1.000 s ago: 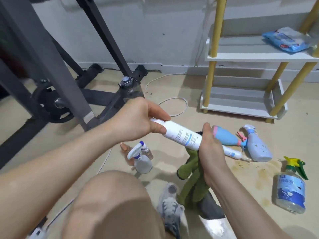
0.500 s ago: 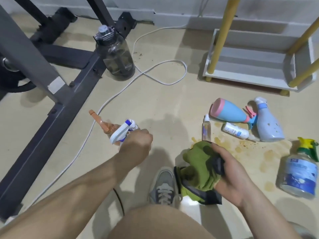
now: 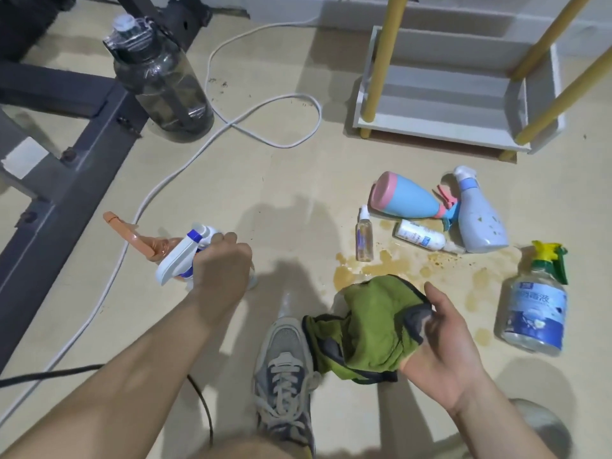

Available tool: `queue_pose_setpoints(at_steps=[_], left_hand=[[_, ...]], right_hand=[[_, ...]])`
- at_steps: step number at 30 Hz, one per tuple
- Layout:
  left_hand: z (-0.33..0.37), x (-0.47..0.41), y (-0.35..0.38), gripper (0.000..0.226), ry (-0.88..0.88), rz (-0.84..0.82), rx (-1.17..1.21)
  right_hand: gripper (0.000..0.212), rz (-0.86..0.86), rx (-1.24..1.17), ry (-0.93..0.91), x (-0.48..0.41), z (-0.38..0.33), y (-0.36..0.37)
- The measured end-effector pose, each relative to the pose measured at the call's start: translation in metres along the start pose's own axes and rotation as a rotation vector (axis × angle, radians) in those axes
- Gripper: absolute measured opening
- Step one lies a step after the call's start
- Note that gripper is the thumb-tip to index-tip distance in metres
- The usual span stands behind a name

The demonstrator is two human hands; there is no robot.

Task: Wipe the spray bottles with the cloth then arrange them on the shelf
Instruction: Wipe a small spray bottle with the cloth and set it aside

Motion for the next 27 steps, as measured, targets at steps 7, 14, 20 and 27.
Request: queue_pose_setpoints(at_steps=[7, 14, 20, 27], left_hand=[[0.052, -0.030, -0.027, 0.008, -0.024, 0.026, 0.426], [0.166, -0.074, 0.009, 0.037, -0.303, -0.322, 0.983], [0.202, -0.099, 0.031, 0.045, -0.437, -0.389, 0.916], [0.186, -0.087, -0.008, 0.039, -0.663, -0.625, 1.215]], right_hand=[[0.066, 0.115, -0.096, -0.075, -0.001, -0.020, -0.011], [0.061, 0.131, -0.238, -0.157, -0.006, -0.039, -0.033], [0.069, -0.006, -0.251, -0.142, -0.008, -0.055, -0.039], [0.073, -0.072, -0.299, -0.146, -0.004, -0.062, -0.026]])
Point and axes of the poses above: each hand's wrist, its own x-axis away from the middle knuckle, its own y-axis out of the palm, z = x × y, the point moved 3 cm from there along -x, towards the middle knuckle, and after that the axes turned 11 degrees about z, right-handed, at the moved point
